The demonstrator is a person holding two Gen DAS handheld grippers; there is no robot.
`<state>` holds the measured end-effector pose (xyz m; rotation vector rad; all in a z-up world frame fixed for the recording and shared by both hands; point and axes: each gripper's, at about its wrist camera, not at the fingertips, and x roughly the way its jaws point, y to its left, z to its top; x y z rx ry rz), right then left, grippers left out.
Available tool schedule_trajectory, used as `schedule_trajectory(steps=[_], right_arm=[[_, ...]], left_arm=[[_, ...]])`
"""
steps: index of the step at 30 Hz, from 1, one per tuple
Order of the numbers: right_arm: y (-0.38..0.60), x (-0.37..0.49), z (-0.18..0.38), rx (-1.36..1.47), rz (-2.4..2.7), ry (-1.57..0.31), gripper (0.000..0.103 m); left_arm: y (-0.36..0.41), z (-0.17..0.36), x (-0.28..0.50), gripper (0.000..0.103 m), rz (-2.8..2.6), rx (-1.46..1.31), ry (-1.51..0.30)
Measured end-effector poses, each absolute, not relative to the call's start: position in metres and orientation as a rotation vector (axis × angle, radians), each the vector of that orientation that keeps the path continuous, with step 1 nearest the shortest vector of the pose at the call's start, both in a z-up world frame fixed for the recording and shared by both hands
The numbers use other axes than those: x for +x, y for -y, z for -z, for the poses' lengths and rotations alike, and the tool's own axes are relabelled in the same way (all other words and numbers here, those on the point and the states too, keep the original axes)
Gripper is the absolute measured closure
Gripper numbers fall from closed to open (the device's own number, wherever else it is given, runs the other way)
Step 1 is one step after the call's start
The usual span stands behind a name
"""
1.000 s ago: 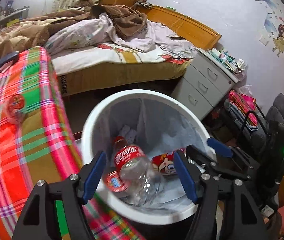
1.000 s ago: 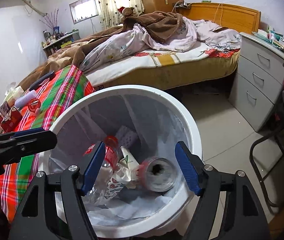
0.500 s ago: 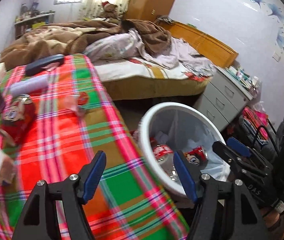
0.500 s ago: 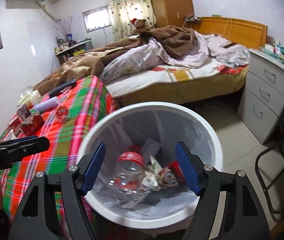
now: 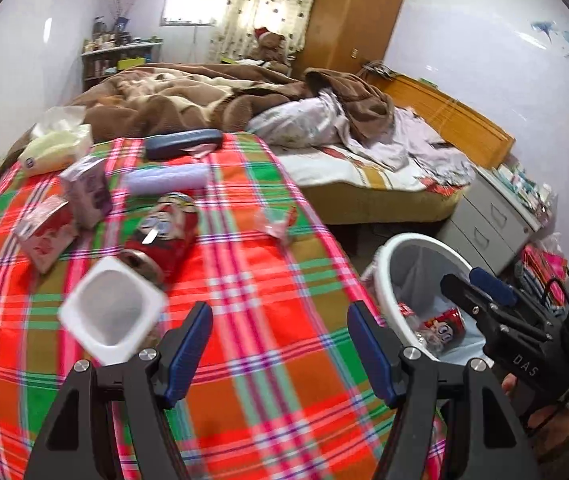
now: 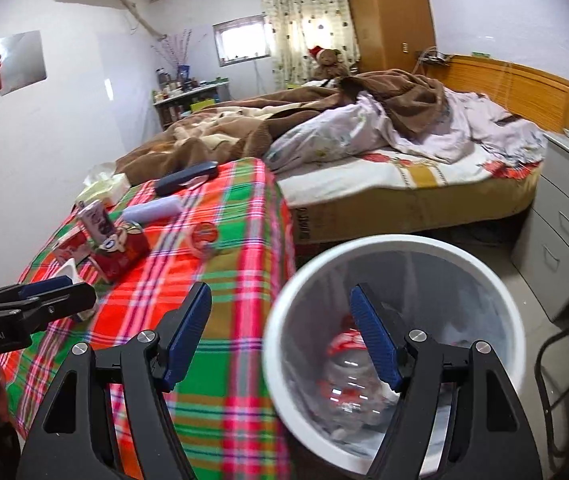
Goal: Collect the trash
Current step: 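Move both tools back over the bed toward the remaining trash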
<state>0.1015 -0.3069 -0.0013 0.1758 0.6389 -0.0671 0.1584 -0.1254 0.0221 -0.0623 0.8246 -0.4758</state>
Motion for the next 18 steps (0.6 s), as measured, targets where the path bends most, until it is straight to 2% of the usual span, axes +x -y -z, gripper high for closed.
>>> schedule_trajectory(steps=[18], right_arm=[[0.243,0.177,0.011,0.058,-0.057,-0.711,0.029]], left_arm=[[-0.013,-0.009,0.219,0.033,0.253,-0.171,-0.826]])
